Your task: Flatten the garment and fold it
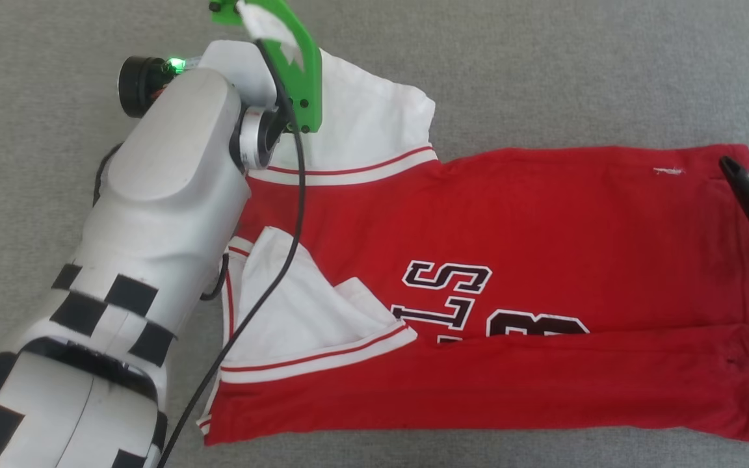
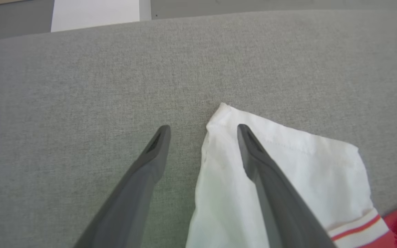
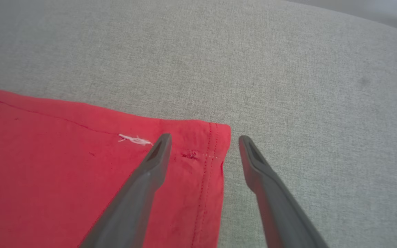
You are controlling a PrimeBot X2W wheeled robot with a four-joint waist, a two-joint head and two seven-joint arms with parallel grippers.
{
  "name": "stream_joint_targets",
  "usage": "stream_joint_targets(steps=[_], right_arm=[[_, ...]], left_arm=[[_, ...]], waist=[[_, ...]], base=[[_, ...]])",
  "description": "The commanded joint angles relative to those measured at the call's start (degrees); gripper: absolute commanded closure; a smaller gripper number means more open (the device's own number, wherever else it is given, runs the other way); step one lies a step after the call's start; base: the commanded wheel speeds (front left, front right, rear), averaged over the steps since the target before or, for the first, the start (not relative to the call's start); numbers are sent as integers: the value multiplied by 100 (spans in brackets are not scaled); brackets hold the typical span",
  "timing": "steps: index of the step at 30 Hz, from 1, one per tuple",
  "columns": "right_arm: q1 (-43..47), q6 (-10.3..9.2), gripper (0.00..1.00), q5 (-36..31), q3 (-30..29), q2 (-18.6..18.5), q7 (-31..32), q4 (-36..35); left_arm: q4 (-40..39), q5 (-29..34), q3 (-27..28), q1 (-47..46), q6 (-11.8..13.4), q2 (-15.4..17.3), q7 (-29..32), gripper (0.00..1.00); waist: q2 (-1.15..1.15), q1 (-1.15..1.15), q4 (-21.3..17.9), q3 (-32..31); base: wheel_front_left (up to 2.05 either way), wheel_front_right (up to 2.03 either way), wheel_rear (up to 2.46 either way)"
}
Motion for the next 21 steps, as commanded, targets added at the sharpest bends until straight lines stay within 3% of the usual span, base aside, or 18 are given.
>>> stream_joint_targets(steps=[1, 11, 12, 13, 21], right_arm=[[-71, -9, 0, 49, 20, -45, -49, -52], [-38, -9, 0, 121, 61, -86, -119, -169], [-31, -9, 0, 128, 55, -90, -122, -177], [-25, -9, 0, 132, 38, -94, -123, -185], [73, -9, 0, 99, -99, -193, 80, -241]], left_arm=[[166, -30, -50, -157, 15, -34, 271, 0], [866, -173, -340, -126, 43, -102, 1795, 3], [860, -220, -338, -86, 9, -118, 1871, 44], [822, -270, -311, -45, -16, -129, 1865, 100], [386, -521, -9, 4, -126, -64, 1368, 100]], waist=[[0, -1, -153, 220], [0, -1, -335, 386], [0, -1, -339, 393], [0, -1, -340, 403], [0, -1, -265, 376]], base=[[0, 0, 0], [0, 0, 0], [0, 0, 0], [0, 0, 0], [0, 0, 0]])
